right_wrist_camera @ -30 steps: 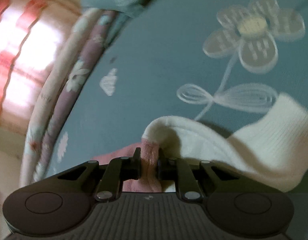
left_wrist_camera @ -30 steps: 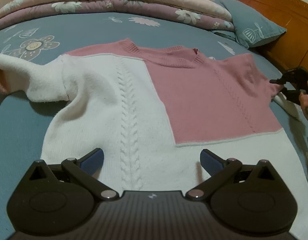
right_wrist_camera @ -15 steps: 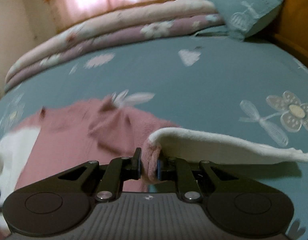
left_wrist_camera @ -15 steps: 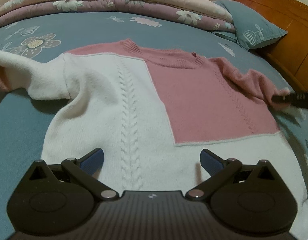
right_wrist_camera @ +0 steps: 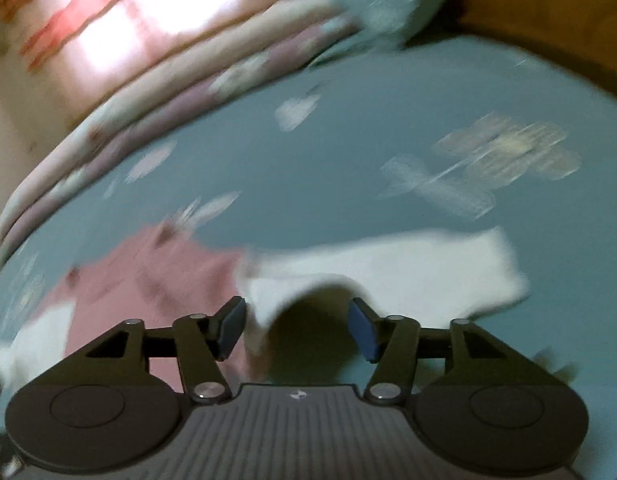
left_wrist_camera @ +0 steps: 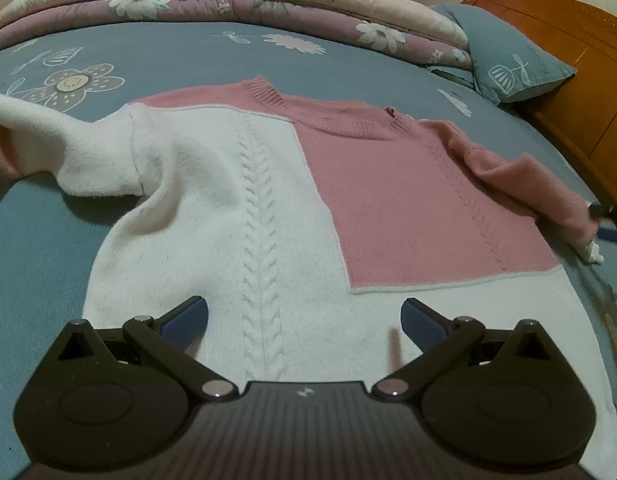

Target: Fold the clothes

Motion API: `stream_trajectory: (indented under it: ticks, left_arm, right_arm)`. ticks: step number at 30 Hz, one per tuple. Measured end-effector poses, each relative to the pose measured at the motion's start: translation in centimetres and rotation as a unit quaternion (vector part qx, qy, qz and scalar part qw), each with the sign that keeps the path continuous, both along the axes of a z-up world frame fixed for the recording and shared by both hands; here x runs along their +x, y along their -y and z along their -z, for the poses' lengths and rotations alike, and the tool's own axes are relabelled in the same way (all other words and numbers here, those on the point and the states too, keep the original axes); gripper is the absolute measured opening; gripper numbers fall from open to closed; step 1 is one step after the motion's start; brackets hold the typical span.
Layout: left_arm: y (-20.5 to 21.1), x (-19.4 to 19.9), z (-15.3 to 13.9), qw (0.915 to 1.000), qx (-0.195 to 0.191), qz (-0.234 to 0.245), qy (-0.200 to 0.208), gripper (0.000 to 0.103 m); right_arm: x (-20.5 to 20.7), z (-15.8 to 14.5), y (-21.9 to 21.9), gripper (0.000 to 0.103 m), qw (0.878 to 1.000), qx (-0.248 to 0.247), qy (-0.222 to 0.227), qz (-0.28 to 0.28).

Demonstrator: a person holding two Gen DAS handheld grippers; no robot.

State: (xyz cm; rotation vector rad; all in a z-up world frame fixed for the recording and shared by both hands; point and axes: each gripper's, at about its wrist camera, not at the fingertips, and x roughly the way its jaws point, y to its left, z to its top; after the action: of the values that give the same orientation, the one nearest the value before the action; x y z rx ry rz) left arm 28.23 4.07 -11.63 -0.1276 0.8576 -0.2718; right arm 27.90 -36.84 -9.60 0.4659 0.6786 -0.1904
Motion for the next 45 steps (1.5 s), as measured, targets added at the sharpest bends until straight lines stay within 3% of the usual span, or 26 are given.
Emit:
stream_trajectory:
  ticks: [4,7,8,12,14,16,18,19,20,22,27,38,45]
  left_arm:
    - [0.1,0.0,0.0,1.0000,0.004,0.001,0.001,0.102]
    - [0.1,0.0,0.1,1.0000,0.004,0.000,0.002,0.102]
    - [0.1,0.0,0.1,1.0000,0.005,0.000,0.002,0.102]
    - [0.5,-0.2,0.1,0.9999,0.014,0.002,0.005,0.102]
    - [0.5,-0.2,0.1,0.9999,0.015,0.002,0.005,0.102]
    - [0.4,-0.2,0.1,0.9999,0.014,0.002,0.005,0.102]
    - [0.4,-0.2,0.1,0.9999,0.014,0.002,0.005,0.102]
    - [0.4,-0.2,0.1,0.9999,0.016,0.003,0.006,0.102]
    - [0.4,-0.2,0.1,0.9998,0.017,0.004,0.007,0.102]
    - [0.5,-0.2,0.1,0.9998,0.020,0.005,0.008,0.102]
    - [0.5,-0.1,0.1,0.9998,0.017,0.003,0.007,0.102]
    - [0.8,-0.2,0.3,0.9994,0.031,0.007,0.013,0.102]
    - [1.1,-0.2,0.5,0.9988,0.043,0.010,0.019,0.102]
  right_arm:
    - [0.1,-0.2,4.5,0.068,0.997,-0.011,-0.007,0.073]
    - [-1.3,0.5,7.0,0.068,0.994,0.085,0.029,0.063]
    - [-1.7,0.6,7.5,0.069,0.993,0.087,0.032,0.075]
    - [0.2,2.5,8.0,0.070,0.993,0.002,-0.037,0.109]
    - [1.2,3.8,7.8,0.071,0.993,-0.009,-0.062,0.097]
    - [1.8,4.0,6.3,0.069,0.993,-0.055,-0.068,0.075]
    - [2.4,4.1,4.1,0.047,0.989,-0.116,-0.088,0.036]
    - [2.4,3.9,3.3,0.027,0.986,-0.139,-0.093,0.018]
    - [2.5,3.5,3.2,0.018,0.986,-0.138,-0.093,0.008]
    - [2.7,2.6,3.2,0.018,0.986,-0.137,-0.095,0.001]
    - [5.0,0.2,4.4,0.018,0.978,-0.189,-0.088,0.016]
    - [10.2,-2.4,8.2,0.018,0.935,-0.325,-0.105,0.093]
    - [12.9,-3.3,10.8,0.018,0.917,-0.356,-0.103,0.145]
